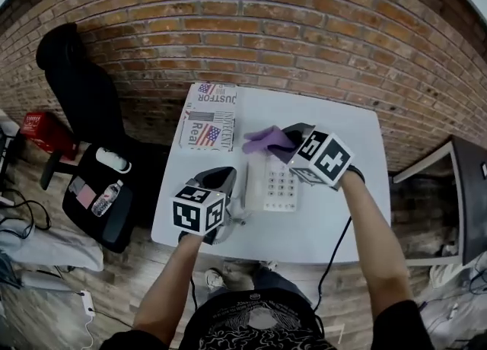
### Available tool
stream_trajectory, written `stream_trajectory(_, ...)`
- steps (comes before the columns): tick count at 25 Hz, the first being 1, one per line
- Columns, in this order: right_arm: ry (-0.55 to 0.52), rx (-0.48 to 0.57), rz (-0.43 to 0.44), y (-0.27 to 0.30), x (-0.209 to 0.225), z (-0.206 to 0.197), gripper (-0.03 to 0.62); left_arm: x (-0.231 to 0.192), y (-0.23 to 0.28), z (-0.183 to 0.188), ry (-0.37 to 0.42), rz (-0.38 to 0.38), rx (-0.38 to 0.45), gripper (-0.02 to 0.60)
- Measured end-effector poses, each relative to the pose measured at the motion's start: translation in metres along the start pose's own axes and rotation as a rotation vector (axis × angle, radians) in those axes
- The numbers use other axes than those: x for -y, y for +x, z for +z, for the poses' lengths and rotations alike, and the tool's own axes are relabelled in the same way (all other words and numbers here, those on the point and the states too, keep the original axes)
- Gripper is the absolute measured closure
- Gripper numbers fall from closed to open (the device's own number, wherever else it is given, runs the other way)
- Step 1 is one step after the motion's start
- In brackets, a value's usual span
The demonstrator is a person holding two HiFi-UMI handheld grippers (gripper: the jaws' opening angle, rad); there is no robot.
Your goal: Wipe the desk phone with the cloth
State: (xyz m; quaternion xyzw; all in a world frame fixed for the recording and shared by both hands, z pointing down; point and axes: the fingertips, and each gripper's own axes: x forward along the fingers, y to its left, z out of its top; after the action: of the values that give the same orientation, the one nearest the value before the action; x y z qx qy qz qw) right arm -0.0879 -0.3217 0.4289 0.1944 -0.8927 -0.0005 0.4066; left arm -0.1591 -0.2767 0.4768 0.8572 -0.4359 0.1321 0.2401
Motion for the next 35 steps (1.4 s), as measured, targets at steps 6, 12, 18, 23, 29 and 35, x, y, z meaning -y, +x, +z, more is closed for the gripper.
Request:
stream_trajectory(6, -0.018, 0.058, 0.021, 0.026, 0.041, 0.022, 0.549, -0.010, 0.002, 0.004, -0.021, 0.071, -0.003, 0.574)
stream_trajectory(12, -0.037, 0.071, 0.053, 0.062, 0.068, 0.032, 0.549, -0.019, 0.005, 0.004, -0.046, 0.137, -0.002, 0.574)
stream_trajectory(18, -0.002, 0.035, 0.188, 0.107, 0.062, 0.017, 0.549, -0.023, 0.009, -0.004, -0.079, 0.194, -0.002, 0.574)
stream_trajectory(23, 0.052, -0.023, 0.319, 0.126, 0.049, -0.004, 0.549, -0.024, 0.014, -0.008, -0.095, 0.223, 0.006, 0.574)
stream_trajectory(29, 0.205, -0.032, 0.442, 0.127, 0.044, -0.014, 0.549, -0.017, 0.017, -0.011, -0.106, 0.241, 0.012, 0.574)
stream_trajectory(35, 0.234, -0.046, 0.442, 0.119, 0.049, -0.024, 0.549, -0.011, 0.019, -0.011, -0.100, 0.245, 0.014, 0.574)
